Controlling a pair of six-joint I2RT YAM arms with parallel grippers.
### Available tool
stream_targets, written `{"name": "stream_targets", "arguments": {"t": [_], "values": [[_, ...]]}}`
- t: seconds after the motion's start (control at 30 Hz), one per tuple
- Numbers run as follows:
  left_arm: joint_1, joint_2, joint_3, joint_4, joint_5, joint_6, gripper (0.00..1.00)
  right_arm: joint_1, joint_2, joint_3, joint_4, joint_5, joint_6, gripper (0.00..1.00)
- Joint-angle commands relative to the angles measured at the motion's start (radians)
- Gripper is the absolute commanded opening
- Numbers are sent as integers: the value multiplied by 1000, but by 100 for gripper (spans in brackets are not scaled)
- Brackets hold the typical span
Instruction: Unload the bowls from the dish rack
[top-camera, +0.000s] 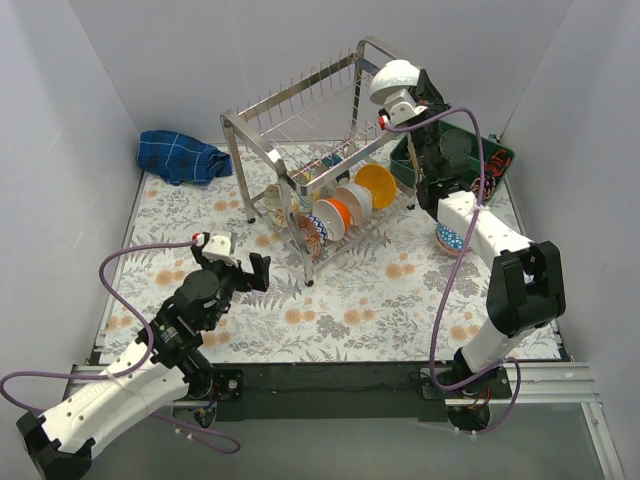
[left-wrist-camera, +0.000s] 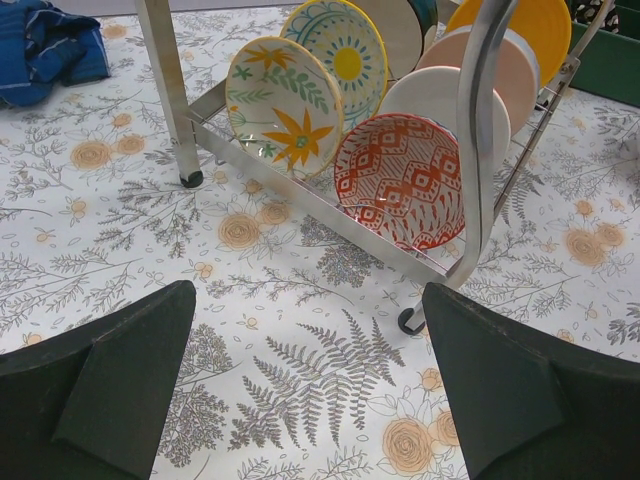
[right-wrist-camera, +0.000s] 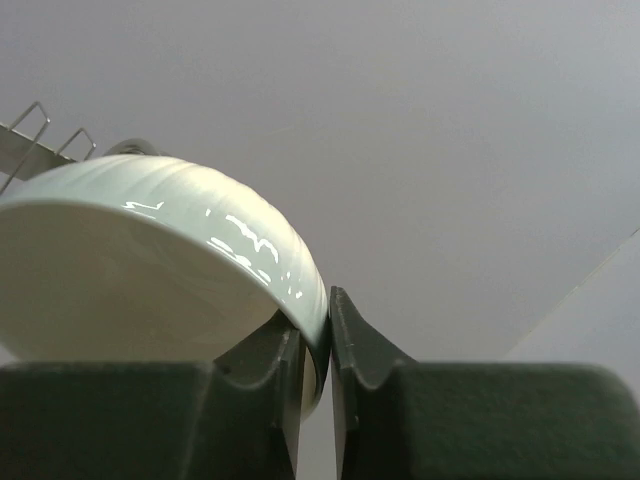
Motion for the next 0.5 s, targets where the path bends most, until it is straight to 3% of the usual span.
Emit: {"name": "stream_targets", "arguments": {"t": [0.0, 0.2, 0.47], "values": [[5, -13, -6, 7, 3, 8, 98, 49, 29, 73, 101, 9, -72, 15], [5, -21, -8, 6, 1, 6, 98, 69, 77, 122, 201, 28, -134, 2], [5, -22, -6, 7, 1, 3, 98, 84, 144, 191, 330, 45, -167, 1]]}}
